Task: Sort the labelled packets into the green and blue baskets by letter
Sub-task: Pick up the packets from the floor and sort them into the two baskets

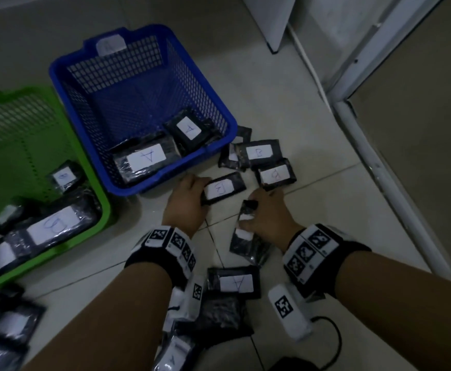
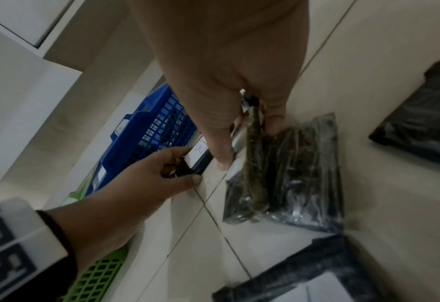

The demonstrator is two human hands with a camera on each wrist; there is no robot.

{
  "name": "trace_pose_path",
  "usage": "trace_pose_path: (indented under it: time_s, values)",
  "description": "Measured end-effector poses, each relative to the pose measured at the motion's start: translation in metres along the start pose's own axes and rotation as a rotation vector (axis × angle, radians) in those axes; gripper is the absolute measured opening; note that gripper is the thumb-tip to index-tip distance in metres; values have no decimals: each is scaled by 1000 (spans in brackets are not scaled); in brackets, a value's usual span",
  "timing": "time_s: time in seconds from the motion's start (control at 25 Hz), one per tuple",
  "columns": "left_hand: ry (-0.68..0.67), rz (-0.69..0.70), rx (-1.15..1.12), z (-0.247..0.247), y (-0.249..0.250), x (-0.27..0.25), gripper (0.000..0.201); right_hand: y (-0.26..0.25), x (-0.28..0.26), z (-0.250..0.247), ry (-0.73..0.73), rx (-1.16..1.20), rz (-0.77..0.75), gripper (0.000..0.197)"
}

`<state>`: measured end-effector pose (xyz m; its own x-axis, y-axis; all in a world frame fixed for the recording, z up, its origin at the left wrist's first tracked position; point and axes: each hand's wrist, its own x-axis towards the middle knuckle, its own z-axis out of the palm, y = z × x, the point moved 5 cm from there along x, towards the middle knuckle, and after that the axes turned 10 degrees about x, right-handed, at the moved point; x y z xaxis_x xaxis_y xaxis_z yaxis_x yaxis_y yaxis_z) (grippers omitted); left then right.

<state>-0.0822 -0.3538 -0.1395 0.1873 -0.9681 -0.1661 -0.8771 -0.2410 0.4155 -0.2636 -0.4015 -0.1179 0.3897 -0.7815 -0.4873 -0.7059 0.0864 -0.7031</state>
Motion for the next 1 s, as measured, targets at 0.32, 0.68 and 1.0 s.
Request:
trace_pose_path:
  time_s: [0.32,0.68,1.0]
  values:
    - [103,-148,-352,-82,2,-40,22,-70,10,-23,-66,382,76,21]
    - [745,-673,-606,-182,-66,-83,19,-179,51,-29,66,942,48,8]
    - [569,-831,-455,-170,-123,-86,33,-160,79,2,302,637,86,26]
